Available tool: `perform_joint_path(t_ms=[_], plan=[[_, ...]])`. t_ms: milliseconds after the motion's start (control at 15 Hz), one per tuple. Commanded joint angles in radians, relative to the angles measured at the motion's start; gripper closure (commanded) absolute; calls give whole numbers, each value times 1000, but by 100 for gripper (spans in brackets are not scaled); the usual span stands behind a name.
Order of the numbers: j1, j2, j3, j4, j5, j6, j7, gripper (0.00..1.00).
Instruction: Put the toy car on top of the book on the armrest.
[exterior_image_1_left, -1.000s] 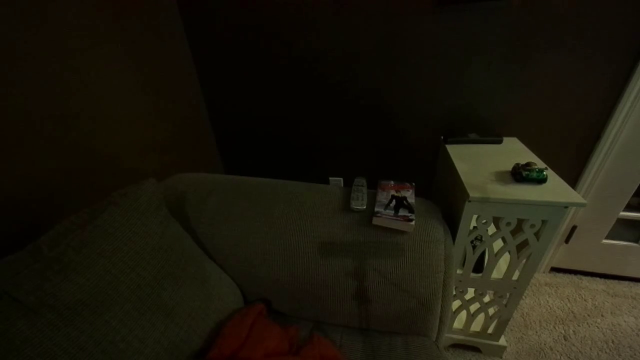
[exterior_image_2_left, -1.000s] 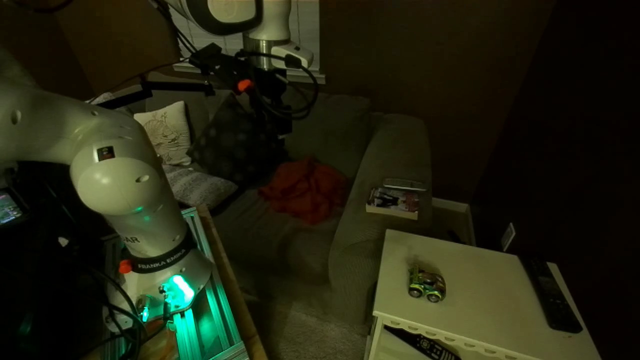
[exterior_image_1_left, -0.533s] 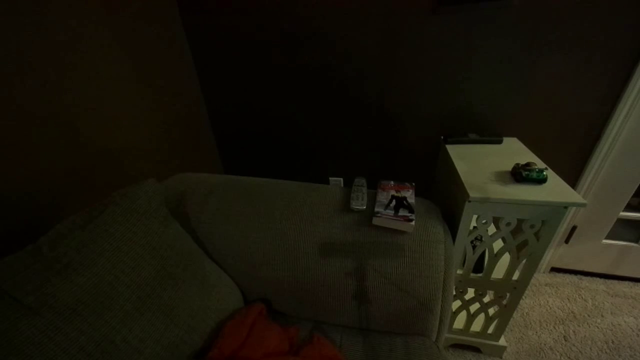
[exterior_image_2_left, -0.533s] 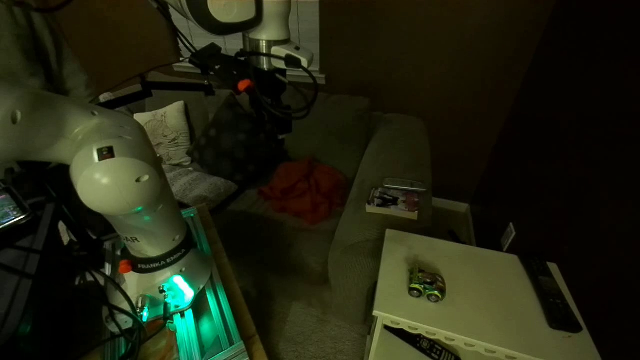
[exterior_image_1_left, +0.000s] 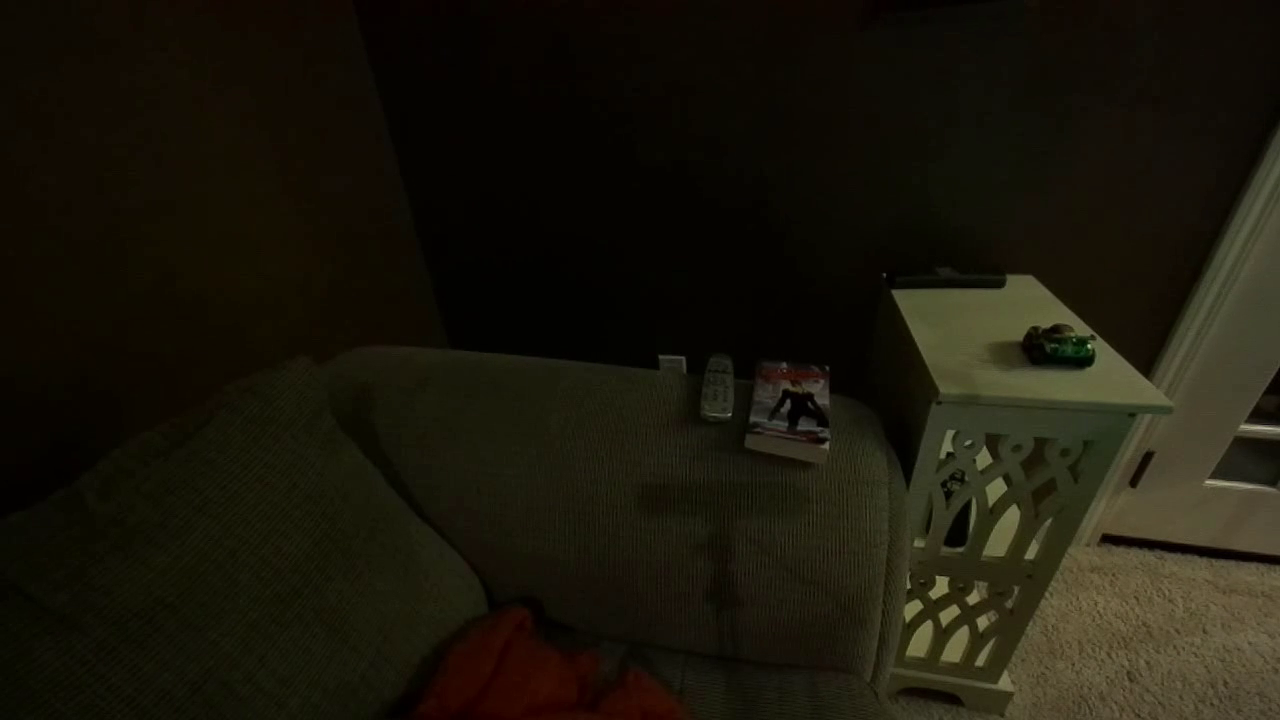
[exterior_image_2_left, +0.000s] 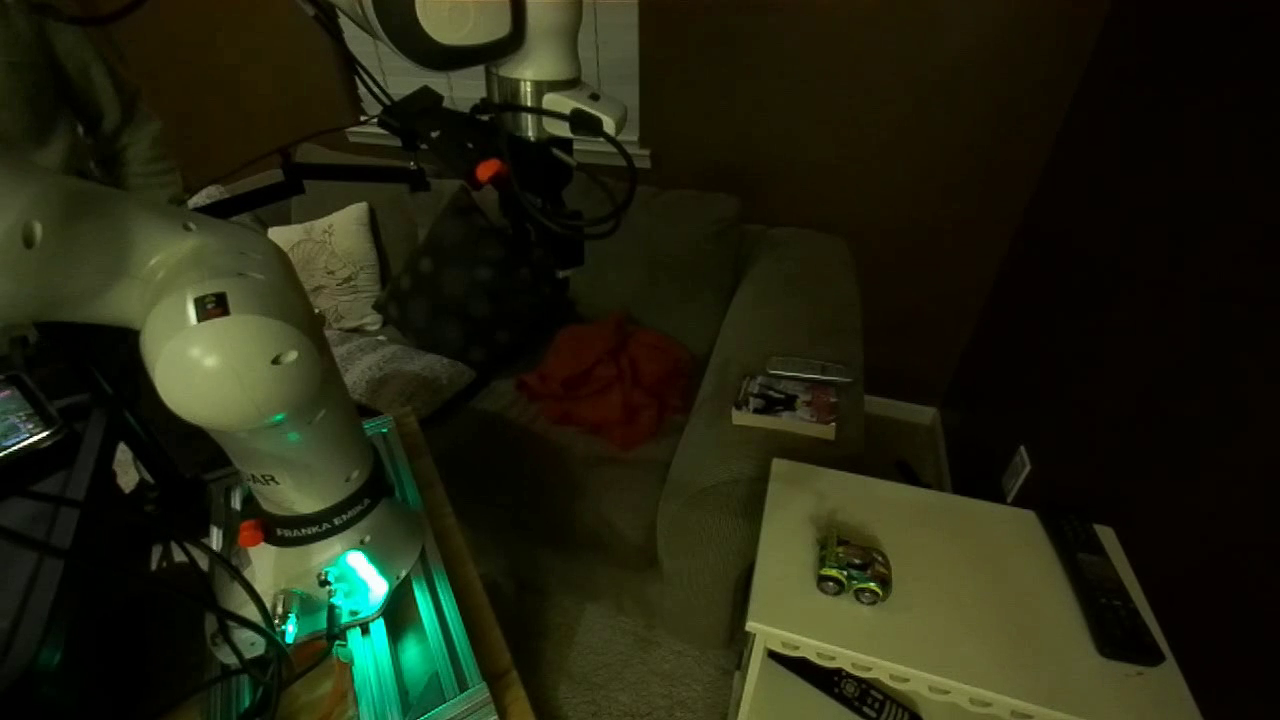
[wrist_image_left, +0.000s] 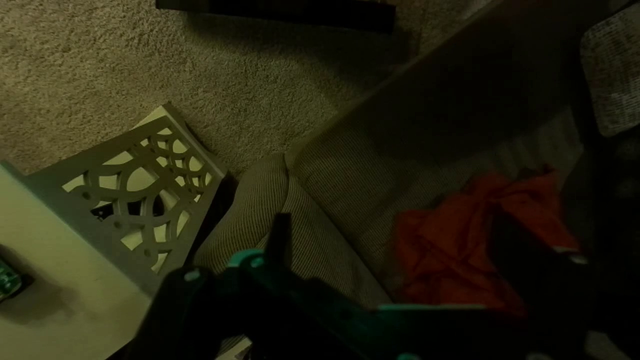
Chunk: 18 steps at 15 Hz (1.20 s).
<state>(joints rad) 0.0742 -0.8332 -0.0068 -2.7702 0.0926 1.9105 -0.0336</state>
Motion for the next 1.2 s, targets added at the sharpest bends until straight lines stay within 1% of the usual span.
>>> perform_joint_path(t_ms=[0,733,800,867,933,1133], plan=[[-6,0,5,2,4,-3,-4,0],[-6,0,5,2,4,-3,-4,0],[-22,18,13,2,15,45,38,0],[-54,29,13,5,8,120,78,0],[-68,36,1,14,5,155,84,0],[-144,27,-36,24,-14,262,105,0]])
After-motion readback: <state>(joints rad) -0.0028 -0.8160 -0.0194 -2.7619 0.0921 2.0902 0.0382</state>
